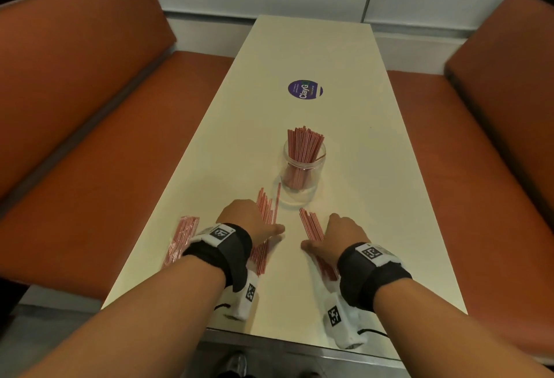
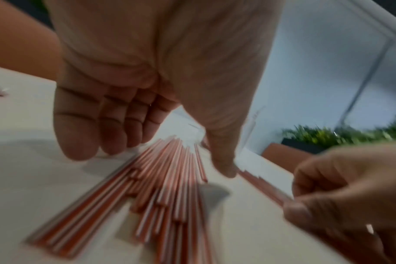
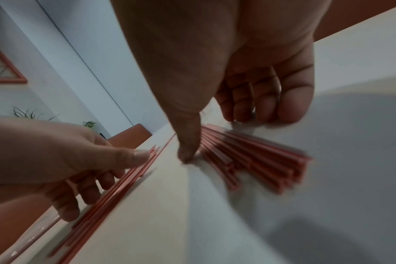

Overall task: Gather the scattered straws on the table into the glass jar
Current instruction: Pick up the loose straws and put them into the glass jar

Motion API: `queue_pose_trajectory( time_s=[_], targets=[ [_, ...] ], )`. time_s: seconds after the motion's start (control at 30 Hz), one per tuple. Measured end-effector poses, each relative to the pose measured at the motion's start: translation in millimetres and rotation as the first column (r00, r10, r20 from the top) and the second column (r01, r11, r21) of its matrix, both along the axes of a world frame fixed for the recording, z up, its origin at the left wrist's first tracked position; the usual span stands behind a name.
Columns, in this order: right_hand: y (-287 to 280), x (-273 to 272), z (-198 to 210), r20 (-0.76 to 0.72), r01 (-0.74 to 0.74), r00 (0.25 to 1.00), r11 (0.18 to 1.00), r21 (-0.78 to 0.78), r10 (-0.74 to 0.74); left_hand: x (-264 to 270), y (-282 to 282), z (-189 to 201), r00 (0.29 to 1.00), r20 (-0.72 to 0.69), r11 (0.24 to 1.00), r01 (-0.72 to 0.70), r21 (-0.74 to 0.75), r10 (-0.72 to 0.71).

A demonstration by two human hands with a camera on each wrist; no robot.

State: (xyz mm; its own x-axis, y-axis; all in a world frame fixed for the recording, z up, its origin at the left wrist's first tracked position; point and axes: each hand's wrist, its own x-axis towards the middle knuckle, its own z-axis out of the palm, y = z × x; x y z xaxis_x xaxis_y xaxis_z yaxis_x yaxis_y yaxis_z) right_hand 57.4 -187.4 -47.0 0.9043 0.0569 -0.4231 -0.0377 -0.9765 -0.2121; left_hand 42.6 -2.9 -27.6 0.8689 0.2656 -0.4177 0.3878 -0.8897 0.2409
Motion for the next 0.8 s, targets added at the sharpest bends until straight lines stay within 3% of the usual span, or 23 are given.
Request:
queue_pose_trajectory(
  time_s=[0.27,0.53,0.67,0.8],
  targets=[
    [10.5,7.3,3.8,0.004,0.004,1.000,1.000,-0.024,-0.004,7.0,-4.6,-3.0,0.999,0.025,0.999,0.039,0.033,-0.040],
    [15.3,16.0,5.3,-0.031,0.017,0.999,0.999,-0.050,-0.019,14.0,-1.8,-7.2,0.993,-0.041,0.993,0.109,0.049,-0.107],
    [15.2,23.0,6.9,-0.063,-0.017,0.998,0.995,-0.100,0.010,20.5,3.6,-8.8,1.000,0.004,0.999,0.007,-0.041,-0.007],
    [10.4,30.9,3.9,-0.060,0.017,0.998,0.995,-0.098,-0.022,35.8,16.2,-9.0,0.971,0.123,0.948,-0.164,-0.274,0.204]
  ],
)
